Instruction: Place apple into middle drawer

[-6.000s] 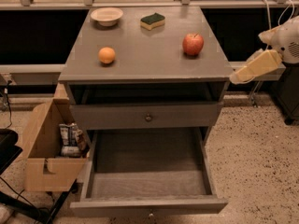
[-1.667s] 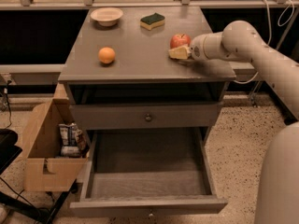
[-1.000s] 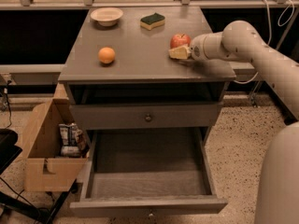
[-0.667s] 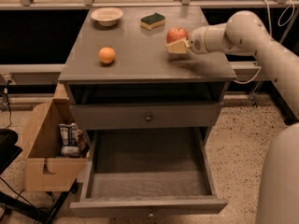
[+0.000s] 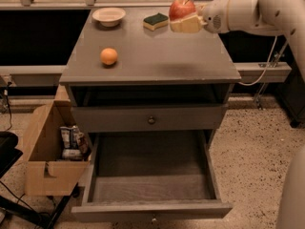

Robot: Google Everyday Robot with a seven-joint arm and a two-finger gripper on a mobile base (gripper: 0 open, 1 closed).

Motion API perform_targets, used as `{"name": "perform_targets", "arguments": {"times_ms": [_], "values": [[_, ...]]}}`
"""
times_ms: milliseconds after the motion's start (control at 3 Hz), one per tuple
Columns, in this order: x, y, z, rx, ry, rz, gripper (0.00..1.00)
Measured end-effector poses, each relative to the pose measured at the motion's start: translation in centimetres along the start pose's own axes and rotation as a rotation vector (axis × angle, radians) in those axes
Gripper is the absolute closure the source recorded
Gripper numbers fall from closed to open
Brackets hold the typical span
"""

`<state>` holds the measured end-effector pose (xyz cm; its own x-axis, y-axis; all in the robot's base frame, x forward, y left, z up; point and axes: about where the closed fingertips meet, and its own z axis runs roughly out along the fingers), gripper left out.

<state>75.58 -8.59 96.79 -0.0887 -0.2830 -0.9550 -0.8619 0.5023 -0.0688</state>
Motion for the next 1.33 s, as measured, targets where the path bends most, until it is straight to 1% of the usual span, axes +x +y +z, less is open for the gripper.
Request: {"name": "perform_targets", "arguments": {"times_ms": [333,667,1000,1333], "values": [[-1.4,1.4,-1.5,-0.049,-0.033,-0.002,1.00],[-2.9,3.6,-4.5,-0.091,-0.098,-0.029,1.00],[-2.9,3.6,-4.4,-0.092,-0.097,-0.029,1.00],[-1.2,4.8,-4.7,-0.086,-0.069,-0.020,1.00]]}}
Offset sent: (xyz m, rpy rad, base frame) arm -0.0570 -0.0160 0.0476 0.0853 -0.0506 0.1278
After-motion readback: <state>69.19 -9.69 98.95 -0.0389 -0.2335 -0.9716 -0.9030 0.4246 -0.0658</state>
